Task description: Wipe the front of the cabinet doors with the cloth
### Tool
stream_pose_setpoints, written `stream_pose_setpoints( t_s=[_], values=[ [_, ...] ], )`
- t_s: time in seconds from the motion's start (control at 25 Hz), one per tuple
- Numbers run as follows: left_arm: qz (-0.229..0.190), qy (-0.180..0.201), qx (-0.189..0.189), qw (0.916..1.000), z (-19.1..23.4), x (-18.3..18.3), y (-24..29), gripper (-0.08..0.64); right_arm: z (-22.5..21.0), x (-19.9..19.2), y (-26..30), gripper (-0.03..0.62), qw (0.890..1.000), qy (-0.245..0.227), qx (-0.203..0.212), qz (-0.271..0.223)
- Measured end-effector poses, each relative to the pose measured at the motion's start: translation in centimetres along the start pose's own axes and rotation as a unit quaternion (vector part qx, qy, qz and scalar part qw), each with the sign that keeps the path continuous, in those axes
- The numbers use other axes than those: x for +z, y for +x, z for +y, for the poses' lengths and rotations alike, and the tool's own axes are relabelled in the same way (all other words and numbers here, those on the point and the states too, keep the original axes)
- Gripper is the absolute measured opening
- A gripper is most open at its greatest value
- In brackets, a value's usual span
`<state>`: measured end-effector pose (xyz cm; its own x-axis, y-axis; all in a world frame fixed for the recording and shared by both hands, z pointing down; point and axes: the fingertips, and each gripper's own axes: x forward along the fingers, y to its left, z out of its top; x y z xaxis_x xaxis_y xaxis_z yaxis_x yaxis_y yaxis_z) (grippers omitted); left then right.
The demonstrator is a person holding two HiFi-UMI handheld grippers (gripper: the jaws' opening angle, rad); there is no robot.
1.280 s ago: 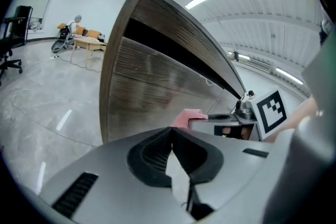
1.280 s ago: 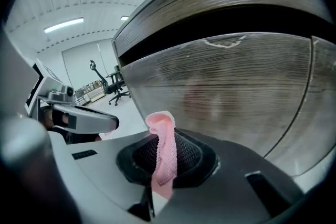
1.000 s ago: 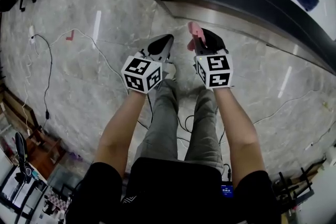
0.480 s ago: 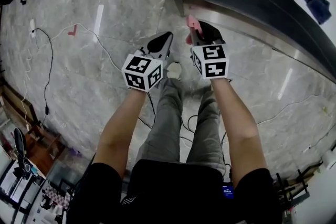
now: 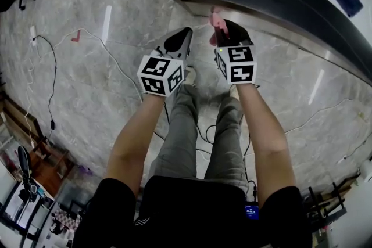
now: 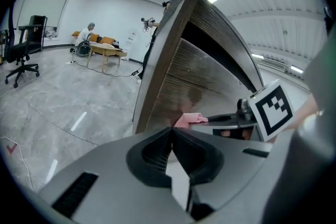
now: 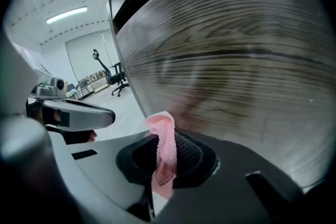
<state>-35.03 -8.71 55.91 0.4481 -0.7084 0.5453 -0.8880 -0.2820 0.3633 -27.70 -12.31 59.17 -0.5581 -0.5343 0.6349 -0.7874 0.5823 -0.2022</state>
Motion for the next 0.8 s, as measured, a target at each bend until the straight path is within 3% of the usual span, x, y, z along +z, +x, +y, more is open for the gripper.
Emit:
stream_pose_setpoints(
  t_s=[0.8],
  values=[
    [0.033, 0.043, -0.060, 0.9967, -14.6, -1.9, 7.1, 0.009, -15.2, -5.5, -11.3, 0.048, 0.994, 0.060, -0.085, -0.014]
  ],
)
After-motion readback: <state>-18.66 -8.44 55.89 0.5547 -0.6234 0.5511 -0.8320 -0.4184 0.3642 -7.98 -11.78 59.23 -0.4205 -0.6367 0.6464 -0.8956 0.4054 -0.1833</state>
